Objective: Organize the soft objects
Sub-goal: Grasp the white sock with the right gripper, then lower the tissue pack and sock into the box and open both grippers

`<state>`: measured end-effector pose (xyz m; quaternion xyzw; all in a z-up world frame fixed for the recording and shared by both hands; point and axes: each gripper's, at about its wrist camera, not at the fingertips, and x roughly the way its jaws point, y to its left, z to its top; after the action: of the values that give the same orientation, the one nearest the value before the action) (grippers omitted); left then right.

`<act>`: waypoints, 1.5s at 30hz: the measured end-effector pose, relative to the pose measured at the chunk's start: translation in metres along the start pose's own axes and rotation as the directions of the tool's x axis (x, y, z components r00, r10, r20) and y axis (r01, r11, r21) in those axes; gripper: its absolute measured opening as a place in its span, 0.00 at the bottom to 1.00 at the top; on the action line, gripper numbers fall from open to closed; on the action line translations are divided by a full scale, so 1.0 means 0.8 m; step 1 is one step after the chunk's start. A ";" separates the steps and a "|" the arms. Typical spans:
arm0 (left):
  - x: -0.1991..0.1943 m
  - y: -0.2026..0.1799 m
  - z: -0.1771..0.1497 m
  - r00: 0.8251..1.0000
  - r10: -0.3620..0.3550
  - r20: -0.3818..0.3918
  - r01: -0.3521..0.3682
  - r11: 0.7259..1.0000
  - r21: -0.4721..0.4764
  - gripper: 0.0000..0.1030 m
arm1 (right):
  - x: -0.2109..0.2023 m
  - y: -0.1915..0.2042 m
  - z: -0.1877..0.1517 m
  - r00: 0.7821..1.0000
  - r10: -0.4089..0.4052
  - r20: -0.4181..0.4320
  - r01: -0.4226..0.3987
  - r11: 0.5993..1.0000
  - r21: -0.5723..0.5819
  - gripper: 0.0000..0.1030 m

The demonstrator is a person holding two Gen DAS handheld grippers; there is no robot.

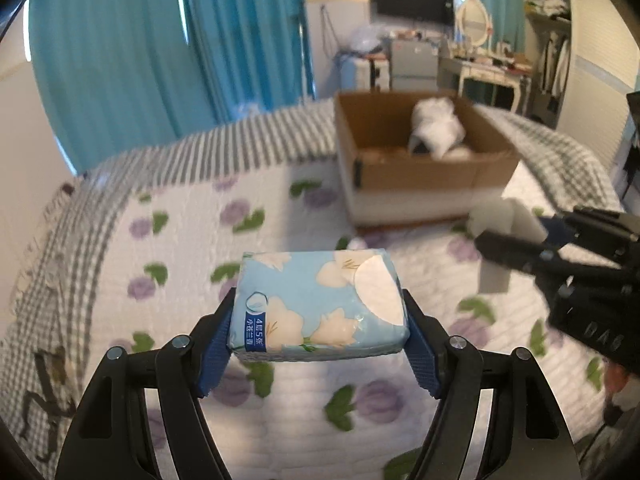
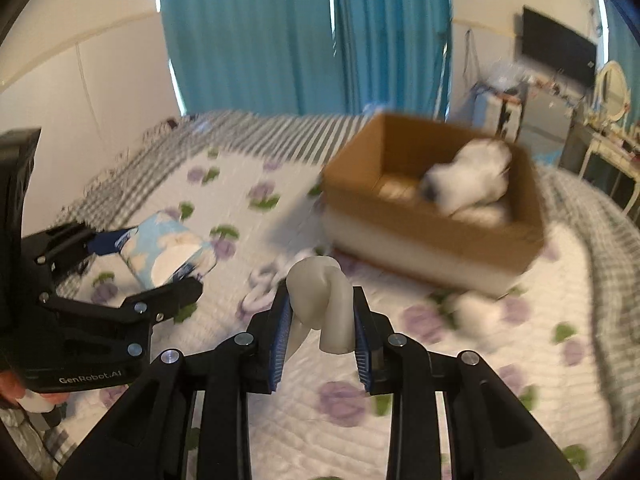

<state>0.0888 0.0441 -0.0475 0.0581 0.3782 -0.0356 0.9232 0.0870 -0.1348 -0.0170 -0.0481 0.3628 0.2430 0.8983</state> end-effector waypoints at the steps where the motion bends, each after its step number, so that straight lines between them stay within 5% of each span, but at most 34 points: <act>1: -0.007 -0.005 0.008 1.000 -0.002 0.016 0.002 1.000 -0.004 0.71 | -0.014 -0.008 0.007 1.000 -0.009 0.021 0.009 1.000 0.003 0.27; 11: -0.016 -0.052 0.112 0.989 -0.059 0.139 0.057 0.998 0.022 0.71 | -0.097 -0.099 0.081 0.984 -0.098 0.146 0.094 0.995 0.033 0.28; 18: 0.048 -0.071 0.159 0.988 -0.055 0.145 0.051 0.998 0.031 0.71 | -0.047 -0.145 0.109 0.986 -0.092 0.136 0.086 0.995 0.051 0.28; 27: 0.141 -0.082 0.170 0.994 -0.045 0.096 0.038 0.997 0.069 0.71 | 0.054 -0.193 0.109 0.995 -0.085 0.061 0.080 0.993 0.081 0.29; 32: 0.162 -0.077 0.173 0.991 -0.037 0.131 0.035 0.999 0.023 0.74 | 0.075 -0.212 0.117 0.998 -0.037 0.058 0.031 0.993 0.111 0.35; 34: 0.169 -0.073 0.175 0.992 -0.036 0.117 0.036 0.999 0.001 0.75 | 0.077 -0.214 0.120 0.997 -0.039 0.071 0.030 0.992 0.126 0.58; 36: 0.170 -0.072 0.177 0.992 -0.039 0.119 0.039 0.999 0.000 0.75 | 0.073 -0.216 0.122 0.994 -0.051 0.094 0.038 0.990 0.135 0.68; 45: 0.111 -0.082 0.186 0.983 0.007 0.185 -0.016 0.999 0.049 0.75 | 0.020 -0.204 0.139 0.986 -0.102 0.134 0.084 0.987 0.134 0.68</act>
<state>0.2481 -0.0425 -0.0094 0.0797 0.2896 -0.0451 0.9528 0.2434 -0.2425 0.0388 0.0098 0.3108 0.1799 0.9333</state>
